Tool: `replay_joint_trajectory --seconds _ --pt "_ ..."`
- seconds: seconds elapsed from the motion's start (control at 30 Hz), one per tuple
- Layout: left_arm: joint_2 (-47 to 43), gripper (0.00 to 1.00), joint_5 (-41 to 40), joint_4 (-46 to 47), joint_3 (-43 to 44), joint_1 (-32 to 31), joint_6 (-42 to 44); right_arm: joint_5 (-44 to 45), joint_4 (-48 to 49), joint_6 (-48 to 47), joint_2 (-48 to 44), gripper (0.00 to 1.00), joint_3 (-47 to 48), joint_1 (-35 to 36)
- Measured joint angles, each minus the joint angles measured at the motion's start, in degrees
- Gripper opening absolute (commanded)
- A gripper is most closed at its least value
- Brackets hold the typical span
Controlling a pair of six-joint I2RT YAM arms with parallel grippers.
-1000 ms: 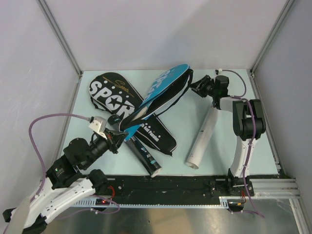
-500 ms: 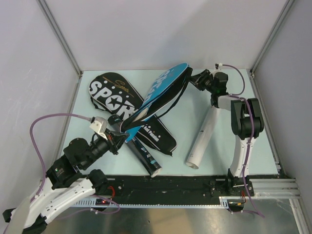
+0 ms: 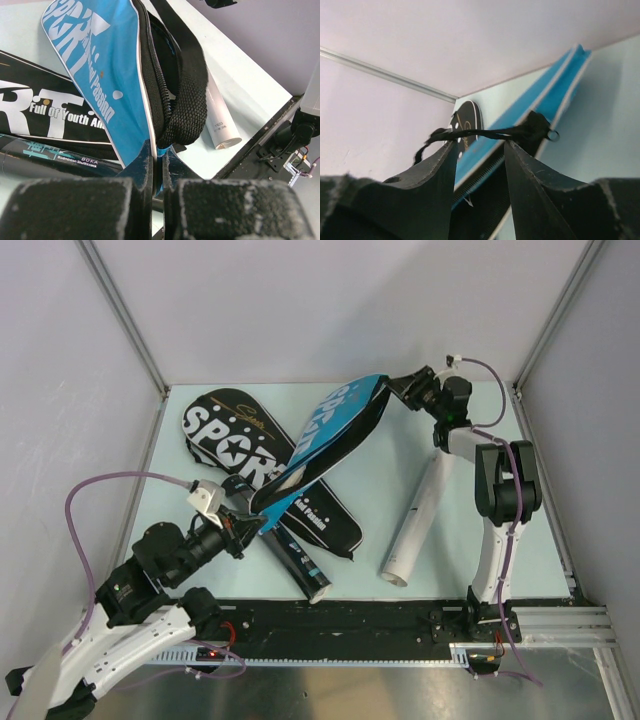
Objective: Pack up the badminton gear
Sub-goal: Adjust the racket bag at the center of the board.
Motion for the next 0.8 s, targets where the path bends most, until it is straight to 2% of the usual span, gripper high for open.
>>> replay_joint_trajectory --seconds 0.33,0.5,0.8 --pt "-0.4 0.00 0.3 -0.3 0.0 0.0 0.0 -0.7 -3.6 -6.2 1.9 0.49 6.6 0.0" --pt "-0.8 0.00 0.7 -0.9 0.0 0.0 0.0 -2.3 -9.0 -11.6 3.7 0.49 9.7 -1.1" --pt "-0.8 0.00 2.2 -1.0 0.5 0.0 0.0 -4.8 -20.0 -22.2 10.2 0.48 25.9 -1.2"
